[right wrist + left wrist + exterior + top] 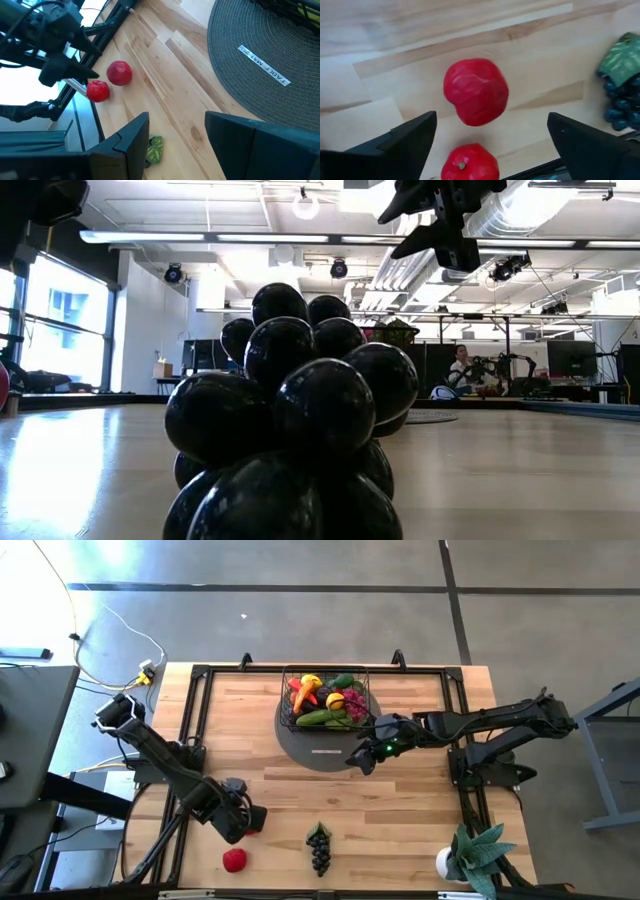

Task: Build produce basket
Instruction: Put the top red tomato into the black wire basket

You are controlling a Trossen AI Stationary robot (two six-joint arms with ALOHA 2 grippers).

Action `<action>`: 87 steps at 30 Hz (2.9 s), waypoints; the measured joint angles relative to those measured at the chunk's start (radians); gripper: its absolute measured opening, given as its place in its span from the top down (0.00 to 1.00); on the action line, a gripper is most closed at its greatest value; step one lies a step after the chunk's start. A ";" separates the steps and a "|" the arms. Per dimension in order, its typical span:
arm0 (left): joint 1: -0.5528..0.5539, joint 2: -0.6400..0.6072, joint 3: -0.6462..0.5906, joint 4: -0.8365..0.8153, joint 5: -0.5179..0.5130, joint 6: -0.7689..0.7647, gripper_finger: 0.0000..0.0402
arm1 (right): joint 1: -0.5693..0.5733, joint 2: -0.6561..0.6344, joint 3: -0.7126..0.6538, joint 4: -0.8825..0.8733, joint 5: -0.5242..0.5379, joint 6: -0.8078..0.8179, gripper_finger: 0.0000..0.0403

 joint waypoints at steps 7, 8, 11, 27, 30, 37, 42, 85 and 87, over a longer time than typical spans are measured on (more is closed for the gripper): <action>0.000 0.065 0.000 0.044 0.024 -0.008 0.05 | 0.000 0.000 0.000 0.000 0.000 0.002 0.56; 0.000 0.076 0.000 0.052 0.024 -0.009 0.05 | 0.000 0.000 0.000 0.000 0.000 0.000 0.56; 0.000 0.105 0.000 0.060 0.024 -0.017 0.05 | 0.000 0.000 0.000 0.000 0.000 0.001 0.56; 0.015 0.240 0.000 0.092 0.057 -0.053 0.05 | 0.000 0.000 0.000 -0.001 0.001 0.000 0.56; 0.025 0.266 0.000 0.089 0.057 -0.018 0.05 | 0.000 0.000 0.000 -0.001 0.001 0.002 0.56; 0.036 0.287 0.000 0.082 0.059 0.042 0.11 | 0.000 0.000 0.000 0.000 0.001 0.000 0.56; 0.036 0.287 0.000 0.070 0.064 0.060 0.24 | 0.000 0.000 0.000 -0.001 0.001 0.002 0.56; 0.668 -0.118 0.000 0.346 -0.336 1.560 0.38 | 0.000 0.000 0.000 0.001 0.001 0.000 0.56; 0.724 -0.118 0.000 0.376 -0.335 1.629 0.38 | 0.000 0.000 0.000 -0.001 0.001 0.001 0.56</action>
